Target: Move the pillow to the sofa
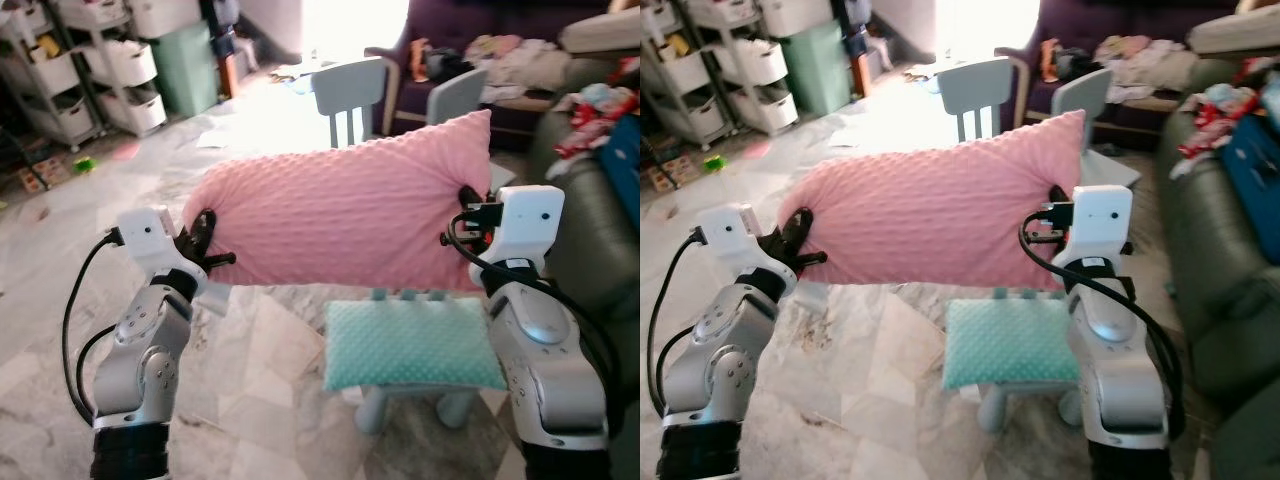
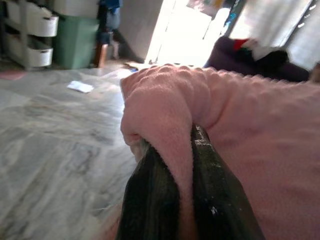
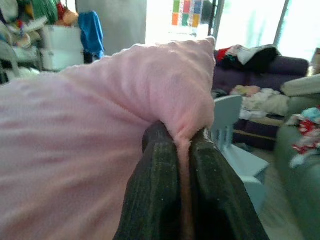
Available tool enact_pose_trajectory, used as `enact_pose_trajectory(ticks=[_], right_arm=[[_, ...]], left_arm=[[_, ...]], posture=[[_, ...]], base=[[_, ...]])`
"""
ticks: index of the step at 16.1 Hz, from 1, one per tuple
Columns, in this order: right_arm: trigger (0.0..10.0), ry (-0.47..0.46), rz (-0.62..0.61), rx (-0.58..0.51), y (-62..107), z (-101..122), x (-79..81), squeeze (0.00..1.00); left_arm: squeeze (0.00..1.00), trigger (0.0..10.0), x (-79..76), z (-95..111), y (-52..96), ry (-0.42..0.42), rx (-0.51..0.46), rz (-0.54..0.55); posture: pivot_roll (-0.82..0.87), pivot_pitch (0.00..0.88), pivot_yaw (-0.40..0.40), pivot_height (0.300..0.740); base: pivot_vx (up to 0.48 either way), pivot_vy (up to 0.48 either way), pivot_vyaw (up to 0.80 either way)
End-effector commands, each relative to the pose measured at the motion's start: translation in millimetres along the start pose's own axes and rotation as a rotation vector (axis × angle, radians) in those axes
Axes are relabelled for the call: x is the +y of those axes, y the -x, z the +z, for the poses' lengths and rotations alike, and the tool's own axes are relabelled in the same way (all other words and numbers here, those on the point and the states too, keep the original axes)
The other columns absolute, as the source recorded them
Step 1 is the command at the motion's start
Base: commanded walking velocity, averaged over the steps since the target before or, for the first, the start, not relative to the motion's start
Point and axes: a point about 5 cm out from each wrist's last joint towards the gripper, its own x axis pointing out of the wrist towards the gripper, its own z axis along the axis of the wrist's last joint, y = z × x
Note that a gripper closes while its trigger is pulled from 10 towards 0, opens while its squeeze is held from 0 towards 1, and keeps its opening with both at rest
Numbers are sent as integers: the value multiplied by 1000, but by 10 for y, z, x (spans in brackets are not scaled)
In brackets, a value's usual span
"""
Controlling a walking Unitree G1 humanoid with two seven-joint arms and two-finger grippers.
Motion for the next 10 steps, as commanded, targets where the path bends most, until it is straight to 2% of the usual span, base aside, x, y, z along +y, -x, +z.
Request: enact_pose_trajectory(ticks=[1, 4, 7, 10], right_arm=[[10000, 14, -40, -22, 10, 53, -105, 0], [10000, 13, -40, -21, 11, 52, -103, 0], [10000, 10, -39, -21, 13, 51, -97, 0], [10000, 12, -35, -23, 13, 51, -91, 0]], left_arm=[[0, 10000, -73, 50, -25, 1, -22, -28], [0, 10000, -77, 38, -17, 2, -17, -30], [0, 10000, -84, -2, -14, 12, 7, -18], [0, 10000, -95, -27, -14, 44, 22, -1]], posture=[[-185, 0, 24, 740], [-186, 0, 27, 740], [-185, 0, 25, 740], [-182, 0, 23, 740]], base=[[405, 0, -550], [405, 0, -552], [0, 0, -554], [0, 0, 0]])
